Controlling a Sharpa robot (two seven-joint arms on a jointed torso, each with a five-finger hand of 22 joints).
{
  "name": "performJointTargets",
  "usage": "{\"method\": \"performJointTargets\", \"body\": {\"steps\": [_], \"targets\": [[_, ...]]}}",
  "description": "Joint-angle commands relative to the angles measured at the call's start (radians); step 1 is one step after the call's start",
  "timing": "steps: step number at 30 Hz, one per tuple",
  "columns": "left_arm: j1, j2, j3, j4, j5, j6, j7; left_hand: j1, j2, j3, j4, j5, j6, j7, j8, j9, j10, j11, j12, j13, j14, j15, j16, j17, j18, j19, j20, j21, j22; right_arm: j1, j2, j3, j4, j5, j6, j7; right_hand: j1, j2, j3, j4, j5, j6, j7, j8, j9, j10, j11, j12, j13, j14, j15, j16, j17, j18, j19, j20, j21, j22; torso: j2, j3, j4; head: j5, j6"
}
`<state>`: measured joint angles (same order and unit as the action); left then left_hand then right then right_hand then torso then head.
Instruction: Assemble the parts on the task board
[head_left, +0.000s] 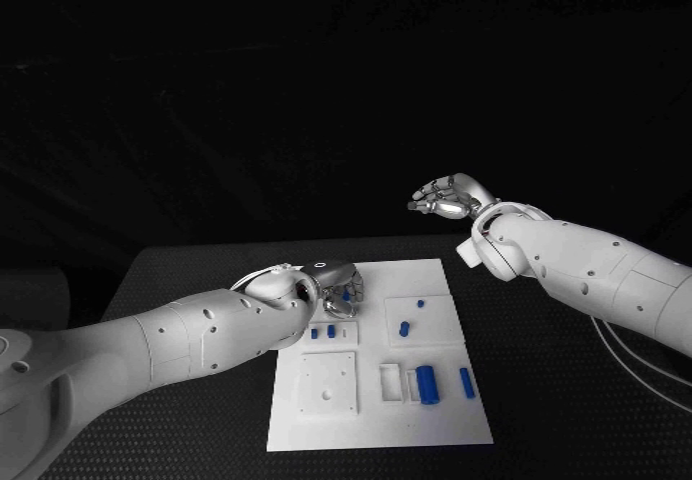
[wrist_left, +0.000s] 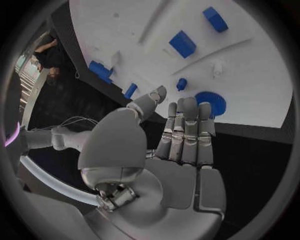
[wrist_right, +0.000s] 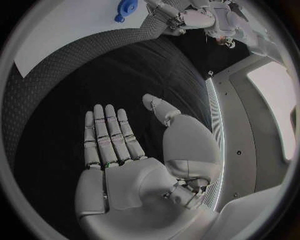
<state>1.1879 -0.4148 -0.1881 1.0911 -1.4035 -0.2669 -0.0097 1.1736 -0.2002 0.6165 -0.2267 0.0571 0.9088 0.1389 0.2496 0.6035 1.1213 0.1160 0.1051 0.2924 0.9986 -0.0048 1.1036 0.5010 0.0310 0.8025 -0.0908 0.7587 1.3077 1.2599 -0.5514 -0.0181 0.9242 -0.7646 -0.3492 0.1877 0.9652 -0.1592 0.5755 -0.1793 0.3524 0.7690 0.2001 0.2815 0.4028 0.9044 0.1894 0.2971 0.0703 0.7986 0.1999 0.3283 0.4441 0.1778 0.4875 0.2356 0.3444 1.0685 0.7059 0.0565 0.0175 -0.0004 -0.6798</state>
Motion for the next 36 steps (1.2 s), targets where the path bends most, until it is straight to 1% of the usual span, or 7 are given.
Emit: {"method": "performJointTargets", "body": {"steps": [1, 8, 13, 19, 23, 26, 36], "targets": [[-0.006, 0.011, 0.000, -0.013, -0.031, 0.020, -0.001, 0.005, 0.005, 0.002, 0.002, 0.005, 0.004, 0.006, -0.005, -0.002, -0.003, -0.001, -0.008, -0.003, 0.001, 0.009, 0.007, 0.002, 0.020, 0.006, -0.005, -0.005, 0.015, 0.000, 0.002, 0.000, 0.002, -0.001, 0.012, 0.007, -0.004, 0.005, -0.005, 0.003, 0.004, -0.008, 0.022, 0.006, -0.002, 0.002, 0.002, -0.006, -0.001, -0.009, 0.001, 0.001, -0.001, 0.014, -0.007, 0.003, -0.003, 0.002, 0.000, 0.0001, 0.0003, -0.001, -0.001], [-0.020, 0.028, -0.001, -0.041, -0.034, 0.010, 0.002, 0.023, 0.016, 0.007, -0.005, 0.009, 0.007, 0.007, -0.007, -0.007, 0.005, -0.003, -0.015, -0.008, 0.011, 0.007, 0.019, 0.008, 0.024, 0.015, -0.006, 0.001, 0.020, 0.000, 0.002, 0.000, 0.003, -0.001, 0.012, 0.007, -0.004, 0.005, -0.005, 0.003, 0.004, -0.008, 0.022, 0.006, -0.002, 0.002, 0.002, -0.006, -0.001, -0.009, 0.001, 0.001, -0.002, 0.014, -0.007, 0.003, -0.003, 0.002, 0.000, 0.0004, 0.0003, -0.002, -0.003], [-0.026, 0.036, 0.000, -0.055, -0.036, 0.001, 0.005, 0.030, 0.022, 0.011, -0.008, 0.012, 0.005, 0.008, -0.010, -0.009, 0.005, -0.003, -0.020, -0.010, 0.012, 0.007, 0.021, 0.009, 0.025, 0.017, -0.006, 0.002, 0.020, 0.000, 0.001, 0.000, 0.004, -0.001, 0.012, 0.007, -0.004, 0.005, -0.005, 0.003, 0.004, -0.008, 0.022, 0.006, -0.002, 0.002, 0.002, -0.006, -0.001, -0.009, 0.001, 0.002, -0.002, 0.015, -0.007, 0.003, -0.004, 0.002, -0.001, 0.0005, 0.0014, -0.002, -0.005], [-0.027, 0.044, 0.000, -0.068, -0.036, 0.010, 0.006, 0.032, 0.029, 0.013, -0.007, 0.014, 0.005, 0.009, -0.010, -0.011, 0.004, -0.001, -0.023, -0.013, 0.012, 0.008, 0.023, 0.010, 0.025, 0.018, -0.005, 0.003, 0.020, 0.000, 0.002, 0.000, 0.005, -0.001, 0.013, 0.007, -0.004, 0.005, -0.005, 0.003, 0.004, -0.008, 0.022, 0.006, -0.002, 0.002, 0.002, -0.006, -0.001, -0.009, 0.001, 0.002, -0.002, 0.015, -0.007, 0.003, -0.004, 0.002, -0.001, 0.0003, 0.0004, -0.003, -0.005], [-0.029, 0.047, 0.000, -0.072, -0.036, 0.018, 0.005, 0.033, 0.038, 0.015, -0.006, 0.015, 0.008, 0.009, -0.010, -0.013, 0.009, -0.002, -0.024, -0.014, 0.014, 0.008, 0.025, 0.011, 0.026, 0.019, -0.005, 0.004, 0.020, 0.000, 0.002, 0.000, 0.006, -0.001, 0.013, 0.007, -0.005, 0.005, -0.006, 0.003, 0.004, -0.008, 0.022, 0.006, -0.002, 0.002, 0.002, -0.006, -0.001, -0.009, 0.001, 0.002, -0.002, 0.015, -0.007, 0.003, -0.004, 0.003, -0.001, 0.0004, 0.0013, -0.003, -0.006], [-0.032, 0.050, 0.000, -0.077, -0.036, 0.019, 0.004, 0.034, 0.045, 0.010, -0.006, 0.014, 0.012, 0.008, -0.010, -0.017, 0.029, -0.009, -0.021, -0.013, 0.027, 0.001, 0.046, 0.021, 0.029, 0.032, -0.010, 0.015, 0.023, 0.000, 0.002, 0.000, 0.007, -0.001, 0.012, 0.007, -0.005, 0.005, -0.006, 0.003, 0.004, -0.008, 0.022, 0.006, -0.002, 0.002, 0.002, -0.006, -0.001, -0.009, 0.001, 0.002, -0.002, 0.015, -0.007, 0.003, -0.004, 0.003, -0.001, 0.0003, 0.0014, -0.003, -0.006], [-0.039, 0.062, 0.000, -0.104, -0.037, 0.024, 0.004, 0.032, 0.068, 0.011, 0.001, 0.016, 0.021, 0.005, -0.008, -0.020, 0.042, -0.013, -0.023, -0.015, 0.031, -0.003, 0.063, 0.028, 0.030, 0.038, -0.014, 0.023, 0.022, 0.000, 0.002, 0.000, 0.009, -0.001, 0.013, 0.008, -0.005, 0.006, -0.006, 0.003, 0.004, -0.008, 0.022, 0.006, -0.003, 0.002, 0.002, -0.006, -0.001, -0.009, 0.001, 0.002, -0.002, 0.015, -0.007, 0.003, -0.004, 0.003, -0.001, -0.0001, 0.0013, -0.005, -0.006]]}}
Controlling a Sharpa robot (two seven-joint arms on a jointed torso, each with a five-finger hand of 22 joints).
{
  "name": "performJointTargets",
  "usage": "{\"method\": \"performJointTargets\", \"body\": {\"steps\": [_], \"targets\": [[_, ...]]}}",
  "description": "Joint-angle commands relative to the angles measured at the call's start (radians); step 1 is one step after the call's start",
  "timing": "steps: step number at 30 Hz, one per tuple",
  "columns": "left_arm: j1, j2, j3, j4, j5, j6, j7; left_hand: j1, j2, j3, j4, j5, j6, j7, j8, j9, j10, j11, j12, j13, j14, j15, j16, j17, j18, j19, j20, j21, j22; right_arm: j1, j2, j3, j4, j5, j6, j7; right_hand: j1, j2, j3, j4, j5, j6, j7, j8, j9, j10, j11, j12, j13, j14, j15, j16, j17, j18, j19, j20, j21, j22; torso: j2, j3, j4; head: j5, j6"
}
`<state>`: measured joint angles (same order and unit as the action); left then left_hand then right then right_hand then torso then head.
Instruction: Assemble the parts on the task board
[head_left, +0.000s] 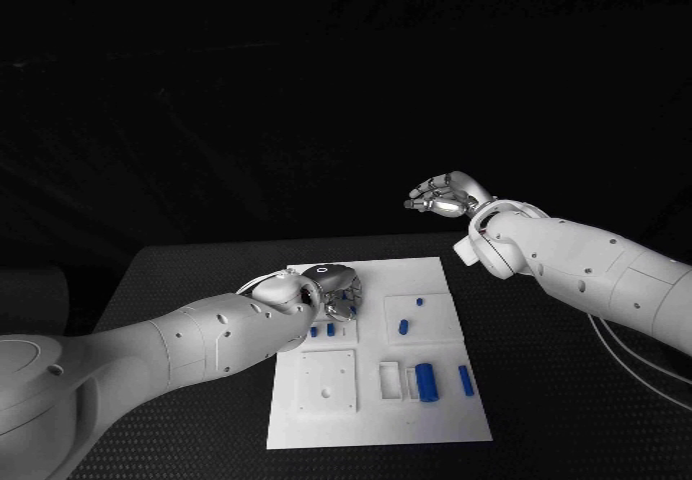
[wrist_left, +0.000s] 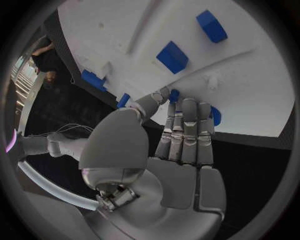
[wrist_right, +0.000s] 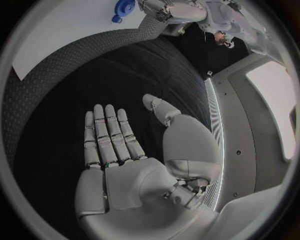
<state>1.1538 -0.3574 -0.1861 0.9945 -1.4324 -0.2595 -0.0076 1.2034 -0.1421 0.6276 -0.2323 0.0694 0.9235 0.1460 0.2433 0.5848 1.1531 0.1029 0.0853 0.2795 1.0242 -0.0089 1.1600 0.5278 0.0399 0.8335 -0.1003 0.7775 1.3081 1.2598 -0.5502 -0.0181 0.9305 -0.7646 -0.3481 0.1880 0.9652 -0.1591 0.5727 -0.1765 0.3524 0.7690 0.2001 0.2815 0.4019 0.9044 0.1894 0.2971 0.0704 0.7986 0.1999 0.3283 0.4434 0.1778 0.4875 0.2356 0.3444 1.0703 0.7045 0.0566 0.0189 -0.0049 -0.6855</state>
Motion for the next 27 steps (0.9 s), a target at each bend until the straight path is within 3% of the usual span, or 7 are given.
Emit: {"method": "performJointTargets", "body": {"steps": [1, 9, 20, 27], "targets": [[-0.006, 0.006, -0.002, -0.009, -0.008, 0.016, 0.002, 0.004, 0.012, 0.000, 0.005, 0.004, 0.008, -0.003, -0.001, -0.002, 0.013, -0.001, -0.003, -0.002, 0.007, 0.000, 0.009, 0.003, 0.021, 0.009, -0.006, 0.006, 0.022, 0.000, 0.001, 0.000, 0.003, -0.002, 0.012, 0.007, -0.005, 0.006, -0.003, 0.000, 0.005, -0.008, 0.022, 0.006, -0.002, 0.002, 0.002, -0.006, -0.001, -0.009, 0.001, 0.002, -0.002, 0.015, -0.007, 0.003, -0.004, 0.001, 0.000, 0.0000, -0.0004, 0.000, -0.001], [-0.013, 0.015, -0.002, -0.022, -0.026, 0.028, -0.002, 0.011, 0.023, 0.000, 0.000, 0.004, 0.026, -0.010, 0.006, -0.004, 0.034, -0.009, 0.000, -0.001, 0.023, -0.009, 0.033, 0.011, 0.023, 0.020, -0.013, 0.020, 0.022, 0.000, -0.001, 0.000, 0.008, -0.002, 0.013, 0.007, -0.005, 0.006, -0.004, 0.000, 0.005, -0.008, 0.022, 0.007, -0.002, 0.002, 0.002, -0.006, -0.001, -0.009, 0.001, 0.002, -0.002, 0.015, -0.007, 0.003, -0.004, 0.002, 0.000, 0.0004, -0.0001, -0.001, -0.003], [-0.014, 0.005, -0.004, -0.028, -0.052, 0.026, -0.002, 0.019, 0.018, 0.001, -0.011, 0.004, 0.029, -0.011, 0.006, -0.006, 0.038, -0.011, -0.003, -0.002, 0.025, -0.010, 0.037, 0.012, 0.023, 0.021, -0.015, 0.022, 0.021, 0.000, -0.005, 0.000, 0.010, -0.002, 0.014, 0.007, -0.005, 0.006, -0.004, 0.000, 0.004, -0.007, 0.022, 0.007, -0.002, 0.002, 0.002, -0.005, -0.001, -0.009, 0.001, 0.003, -0.002, 0.015, -0.007, 0.003, -0.004, 0.002, -0.001, 0.0005, 0.0005, -0.003, -0.005], [-0.014, -0.001, -0.006, -0.023, -0.053, 0.003, 0.013, 0.018, -0.012, -0.004, -0.022, 0.000, 0.016, -0.004, -0.003, -0.013, 0.015, -0.003, -0.019, -0.010, 0.023, -0.003, 0.037, 0.010, 0.022, 0.021, -0.013, 0.023, 0.020, 0.000, -0.006, 0.000, 0.010, -0.002, 0.014, 0.007, -0.006, 0.006, -0.004, 0.000, 0.005, -0.007, 0.022, 0.007, -0.002, 0.002, 0.002, -0.005, -0.001, -0.009, 0.001, 0.003, -0.002, 0.015, -0.007, 0.004, -0.005, 0.002, 0.000, -0.0003, 0.0009, -0.004, -0.005]]}}
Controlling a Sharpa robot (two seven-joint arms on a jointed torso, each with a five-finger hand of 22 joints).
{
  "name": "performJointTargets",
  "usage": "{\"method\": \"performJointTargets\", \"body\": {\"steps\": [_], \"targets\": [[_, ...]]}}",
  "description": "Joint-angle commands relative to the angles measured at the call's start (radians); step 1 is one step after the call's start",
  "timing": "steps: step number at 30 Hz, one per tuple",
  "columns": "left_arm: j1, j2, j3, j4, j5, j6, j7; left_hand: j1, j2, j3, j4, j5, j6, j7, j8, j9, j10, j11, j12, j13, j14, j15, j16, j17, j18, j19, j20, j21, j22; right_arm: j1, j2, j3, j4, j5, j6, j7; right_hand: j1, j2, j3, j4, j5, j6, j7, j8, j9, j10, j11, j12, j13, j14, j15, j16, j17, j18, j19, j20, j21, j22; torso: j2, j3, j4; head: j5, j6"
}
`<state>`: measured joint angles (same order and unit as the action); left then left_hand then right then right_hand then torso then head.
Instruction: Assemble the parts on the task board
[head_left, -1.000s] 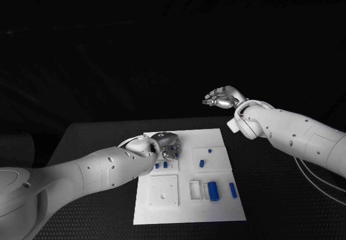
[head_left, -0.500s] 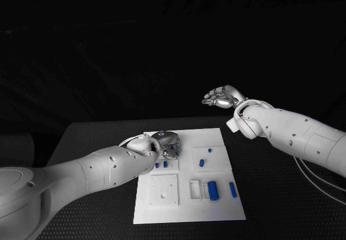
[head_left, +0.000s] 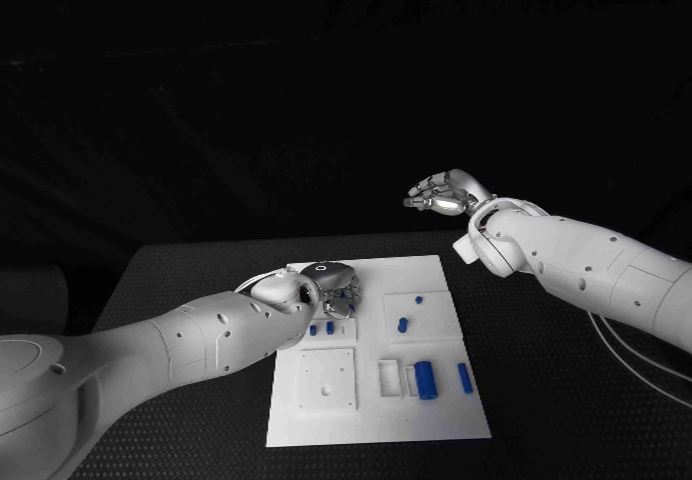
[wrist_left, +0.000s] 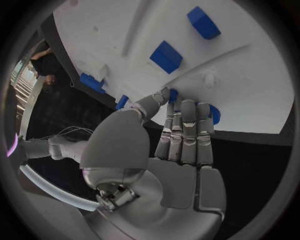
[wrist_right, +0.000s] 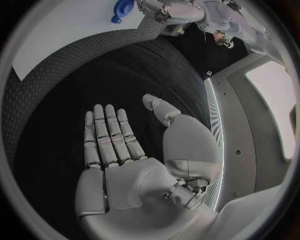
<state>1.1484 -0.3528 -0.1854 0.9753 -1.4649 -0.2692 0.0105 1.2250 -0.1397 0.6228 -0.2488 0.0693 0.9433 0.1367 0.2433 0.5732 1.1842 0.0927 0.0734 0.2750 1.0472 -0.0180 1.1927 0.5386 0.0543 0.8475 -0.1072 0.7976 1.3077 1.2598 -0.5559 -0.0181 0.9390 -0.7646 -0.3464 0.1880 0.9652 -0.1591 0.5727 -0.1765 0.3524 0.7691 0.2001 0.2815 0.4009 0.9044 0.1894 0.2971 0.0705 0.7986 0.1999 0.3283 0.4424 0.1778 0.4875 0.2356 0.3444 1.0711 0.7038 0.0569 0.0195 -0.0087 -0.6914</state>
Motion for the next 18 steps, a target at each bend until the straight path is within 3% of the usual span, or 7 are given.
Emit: {"method": "performJointTargets", "body": {"steps": [1, 8, 18], "targets": [[-0.009, -0.006, -0.006, -0.002, -0.020, 0.013, -0.005, -0.003, -0.017, 0.001, -0.006, 0.002, -0.005, 0.005, -0.003, -0.002, -0.021, 0.009, -0.008, -0.007, 0.000, 0.007, 0.004, -0.001, 0.008, 0.007, -0.005, 0.003, 0.020, 0.000, -0.001, 0.000, 0.002, -0.002, 0.012, 0.007, -0.006, 0.006, -0.004, 0.001, 0.005, -0.007, 0.022, 0.007, -0.001, 0.002, 0.002, -0.005, -0.001, -0.009, 0.001, 0.003, -0.001, 0.015, -0.007, 0.004, -0.005, 0.001, 0.000, -0.0007, 0.0006, 0.000, 0.000], [-0.009, -0.009, -0.006, 0.004, -0.020, 0.006, 0.001, -0.003, -0.036, 0.002, -0.007, 0.008, -0.010, 0.008, -0.006, -0.007, -0.050, 0.018, -0.010, -0.016, -0.003, 0.016, 0.002, -0.004, 0.013, 0.007, 0.004, 0.001, 0.019, 0.000, -0.001, 0.000, 0.002, -0.002, 0.013, 0.007, -0.006, 0.007, -0.004, 0.001, 0.005, -0.007, 0.022, 0.007, -0.001, 0.003, 0.002, -0.005, -0.001, -0.009, 0.001, 0.003, -0.002, 0.016, -0.007, 0.004, -0.005, 0.002, 0.000, -0.0010, 0.0003, 0.002, -0.001], [-0.009, -0.011, -0.007, 0.002, -0.029, 0.019, -0.003, 0.001, -0.039, 0.005, -0.008, 0.014, -0.012, 0.009, -0.008, -0.008, -0.055, 0.020, -0.008, -0.018, -0.003, 0.018, 0.002, -0.006, 0.016, 0.007, 0.006, 0.001, 0.019, 0.000, 0.000, 0.000, 0.001, -0.002, 0.013, 0.007, -0.006, 0.007, -0.004, 0.000, 0.005, -0.007, 0.022, 0.008, -0.002, 0.003, 0.001, -0.005, -0.001, -0.009, 0.001, 0.003, -0.002, 0.016, -0.007, 0.004, -0.005, 0.002, 0.001, 0.0000, -0.0002, 0.003, -0.002]]}}
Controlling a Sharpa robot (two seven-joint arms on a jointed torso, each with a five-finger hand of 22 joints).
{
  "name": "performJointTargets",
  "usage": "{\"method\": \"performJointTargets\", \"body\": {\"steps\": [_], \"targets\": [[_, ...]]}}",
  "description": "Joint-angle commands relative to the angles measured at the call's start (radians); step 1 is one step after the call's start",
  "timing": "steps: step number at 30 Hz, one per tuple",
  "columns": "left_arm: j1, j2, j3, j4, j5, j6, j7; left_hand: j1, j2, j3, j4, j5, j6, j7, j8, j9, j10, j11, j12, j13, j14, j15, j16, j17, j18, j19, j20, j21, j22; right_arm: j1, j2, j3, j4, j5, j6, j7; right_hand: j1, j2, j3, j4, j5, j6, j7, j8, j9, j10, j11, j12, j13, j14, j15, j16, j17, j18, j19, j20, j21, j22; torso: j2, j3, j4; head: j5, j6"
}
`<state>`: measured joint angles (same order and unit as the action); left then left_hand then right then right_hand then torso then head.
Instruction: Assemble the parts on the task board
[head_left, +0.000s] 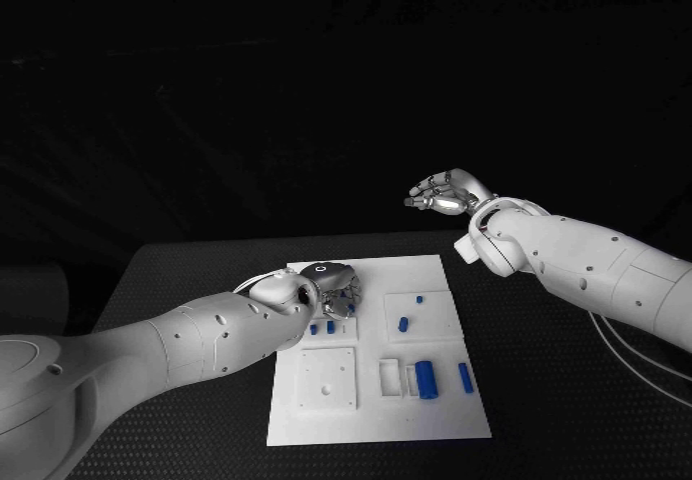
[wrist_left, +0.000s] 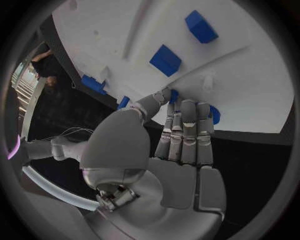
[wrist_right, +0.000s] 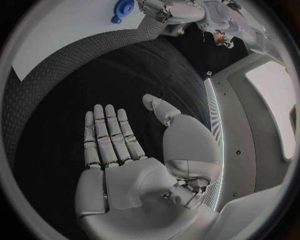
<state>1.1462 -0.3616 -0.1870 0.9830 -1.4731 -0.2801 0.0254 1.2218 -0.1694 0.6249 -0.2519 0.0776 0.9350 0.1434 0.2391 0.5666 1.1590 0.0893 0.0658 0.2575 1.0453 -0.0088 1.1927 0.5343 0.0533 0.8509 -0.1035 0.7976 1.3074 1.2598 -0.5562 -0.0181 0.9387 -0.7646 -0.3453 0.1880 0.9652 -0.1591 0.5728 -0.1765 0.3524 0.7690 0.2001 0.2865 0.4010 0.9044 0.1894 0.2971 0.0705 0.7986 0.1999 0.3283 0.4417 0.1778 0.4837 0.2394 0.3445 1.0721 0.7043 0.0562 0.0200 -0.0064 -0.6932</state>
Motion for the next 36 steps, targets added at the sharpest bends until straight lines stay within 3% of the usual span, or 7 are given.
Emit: {"method": "performJointTargets", "body": {"steps": [1, 16, 21, 28, 36], "targets": [[-0.007, -0.002, -0.005, -0.005, -0.022, 0.031, -0.019, 0.004, -0.009, 0.003, -0.005, 0.005, -0.004, 0.002, -0.004, -0.002, -0.030, 0.024, 0.000, -0.001, -0.001, 0.009, 0.002, -0.001, 0.017, 0.004, 0.003, 0.001, 0.019, 0.000, 0.000, 0.000, 0.001, -0.002, 0.012, 0.007, -0.006, 0.007, -0.004, 0.000, 0.005, -0.007, 0.022, 0.003, -0.002, 0.003, 0.001, -0.005, -0.001, -0.009, 0.001, 0.003, -0.001, 0.016, -0.003, 0.000, -0.005, 0.001, 0.000, 0.0008, -0.0009, 0.001, -0.001], [-0.009, 0.003, -0.007, -0.012, -0.074, 0.051, -0.024, 0.056, -0.009, 0.018, -0.032, 0.017, 0.026, -0.010, 0.014, 0.003, 0.019, 0.006, 0.032, 0.015, 0.005, -0.007, 0.018, 0.003, 0.016, 0.006, -0.005, 0.006, 0.021, 0.000, 0.003, 0.000, -0.001, -0.002, 0.014, 0.007, -0.006, 0.008, -0.005, 0.001, 0.005, -0.006, 0.022, 0.003, -0.002, 0.003, 0.001, -0.005, -0.001, -0.009, 0.001, 0.003, -0.001, 0.016, -0.003, 0.000, -0.005, 0.001, 0.000, 0.0004, -0.0012, 0.003, -0.004], [-0.010, 0.003, -0.018, -0.012, -0.079, 0.051, -0.021, 0.062, -0.007, 0.019, -0.033, 0.018, 0.033, -0.013, 0.018, 0.004, 0.026, 0.003, 0.039, 0.018, 0.007, -0.010, 0.022, 0.004, 0.014, 0.008, -0.007, 0.009, 0.022, 0.000, 0.003, 0.000, -0.001, -0.002, 0.015, 0.007, -0.006, 0.009, -0.005, 0.001, 0.005, -0.006, 0.022, 0.003, -0.002, 0.003, 0.001, -0.005, -0.001, -0.009, 0.001, 0.004, -0.002, 0.016, -0.003, 0.000, -0.005, 0.001, 0.000, 0.0004, -0.0009, 0.002, -0.006], [-0.011, 0.002, -0.020, -0.012, -0.079, 0.035, -0.019, 0.060, 0.000, 0.016, -0.028, 0.017, 0.047, -0.018, 0.025, 0.006, 0.040, -0.004, 0.052, 0.026, 0.014, -0.017, 0.033, 0.007, 0.012, 0.014, -0.013, 0.014, 0.021, 0.000, 0.002, 0.000, 0.002, -0.002, 0.015, 0.008, -0.006, 0.009, -0.005, 0.001, 0.005, -0.006, 0.021, 0.004, -0.002, 0.004, 0.001, -0.005, -0.001, -0.009, 0.001, 0.004, -0.002, 0.016, -0.003, 0.000, -0.005, 0.002, 0.000, 0.0006, -0.0007, 0.004, -0.007], [-0.011, 0.000, -0.020, -0.016, -0.082, 0.012, -0.018, 0.051, 0.029, 0.012, -0.019, 0.018, 0.110, -0.044, 0.056, 0.018, 0.111, -0.039, 0.100, 0.051, 0.057, -0.051, 0.062, 0.014, 0.011, 0.049, -0.036, 0.031, 0.019, 0.000, 0.001, 0.000, 0.003, -0.002, 0.014, 0.008, -0.007, 0.009, -0.005, 0.001, 0.005, -0.005, 0.021, 0.004, -0.002, 0.004, 0.001, -0.005, -0.001, -0.009, 0.001, 0.004, -0.002, 0.016, -0.003, 0.000, -0.005, 0.002, 0.000, 0.0009, -0.0011, 0.005, -0.008]]}}
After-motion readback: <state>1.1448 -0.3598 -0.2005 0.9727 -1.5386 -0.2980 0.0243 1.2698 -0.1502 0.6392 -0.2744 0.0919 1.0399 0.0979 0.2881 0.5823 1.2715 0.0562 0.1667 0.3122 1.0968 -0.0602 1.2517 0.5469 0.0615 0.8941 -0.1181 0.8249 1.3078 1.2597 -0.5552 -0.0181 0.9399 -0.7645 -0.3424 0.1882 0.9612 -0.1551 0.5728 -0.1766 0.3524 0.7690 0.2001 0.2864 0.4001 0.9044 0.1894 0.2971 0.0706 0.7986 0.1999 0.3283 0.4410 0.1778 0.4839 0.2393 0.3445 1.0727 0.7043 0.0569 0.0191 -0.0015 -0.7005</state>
